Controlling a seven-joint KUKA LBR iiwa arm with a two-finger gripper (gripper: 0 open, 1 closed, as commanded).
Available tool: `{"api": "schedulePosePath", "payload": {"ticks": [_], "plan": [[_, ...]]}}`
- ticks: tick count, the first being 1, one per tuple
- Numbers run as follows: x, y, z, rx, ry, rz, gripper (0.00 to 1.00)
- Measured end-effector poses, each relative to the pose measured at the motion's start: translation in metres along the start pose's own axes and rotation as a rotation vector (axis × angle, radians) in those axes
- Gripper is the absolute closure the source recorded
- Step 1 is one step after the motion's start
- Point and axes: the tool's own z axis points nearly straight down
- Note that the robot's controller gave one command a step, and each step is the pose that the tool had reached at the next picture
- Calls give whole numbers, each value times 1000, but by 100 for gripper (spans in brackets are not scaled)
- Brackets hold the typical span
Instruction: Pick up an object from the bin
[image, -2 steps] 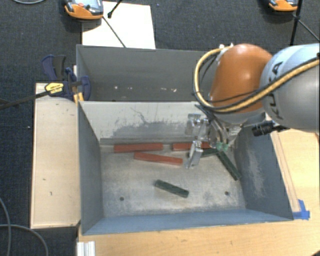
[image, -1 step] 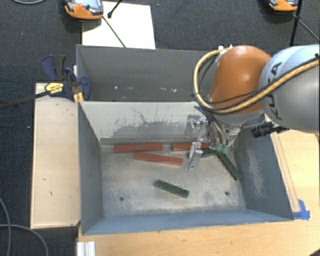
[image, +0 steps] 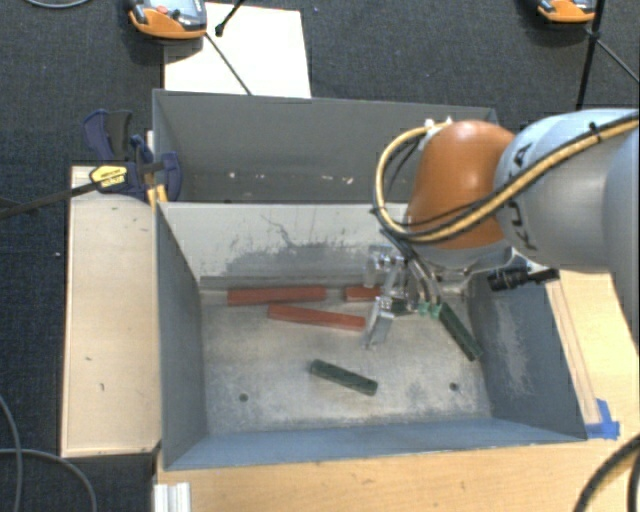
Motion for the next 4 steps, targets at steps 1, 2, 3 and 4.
{"api": "schedulePosePath", "payload": {"ticks": [1,2,3,4], "plan": [[9,-4,68,1,3,22,0],[8,1,96,5,22,83,0],[7,21,88,2,3,151,0],[14,42,84,1,4,166,0]]}}
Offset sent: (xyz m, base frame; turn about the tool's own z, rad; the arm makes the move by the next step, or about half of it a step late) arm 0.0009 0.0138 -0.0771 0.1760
